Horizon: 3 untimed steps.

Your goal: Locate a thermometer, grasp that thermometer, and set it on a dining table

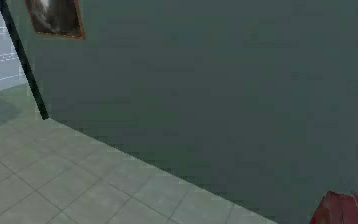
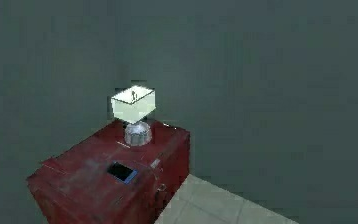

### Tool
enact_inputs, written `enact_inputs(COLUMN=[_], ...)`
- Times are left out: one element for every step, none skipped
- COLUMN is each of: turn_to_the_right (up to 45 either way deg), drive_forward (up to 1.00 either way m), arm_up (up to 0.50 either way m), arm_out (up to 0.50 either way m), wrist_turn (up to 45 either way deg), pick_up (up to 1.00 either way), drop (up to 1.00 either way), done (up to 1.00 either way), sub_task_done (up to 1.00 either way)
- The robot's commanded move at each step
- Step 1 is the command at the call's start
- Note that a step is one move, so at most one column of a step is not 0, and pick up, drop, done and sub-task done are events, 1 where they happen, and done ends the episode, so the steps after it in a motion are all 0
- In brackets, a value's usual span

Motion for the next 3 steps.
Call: enact_inputs(turn_to_the_right=[0.0,27.0,0.0], drive_forward=[0.35,0.00,0.40], arm_up=[0.00,0.00,0.00], arm_out=[0.00,0.00,0.00], wrist_turn=[0.0,0.0,0.0], pick_up=[0.00,0.00,0.00], drop=[0.00,0.00,0.00], done=[0.00,0.00,0.00], sub_task_done=[0.00,0.00,0.00])
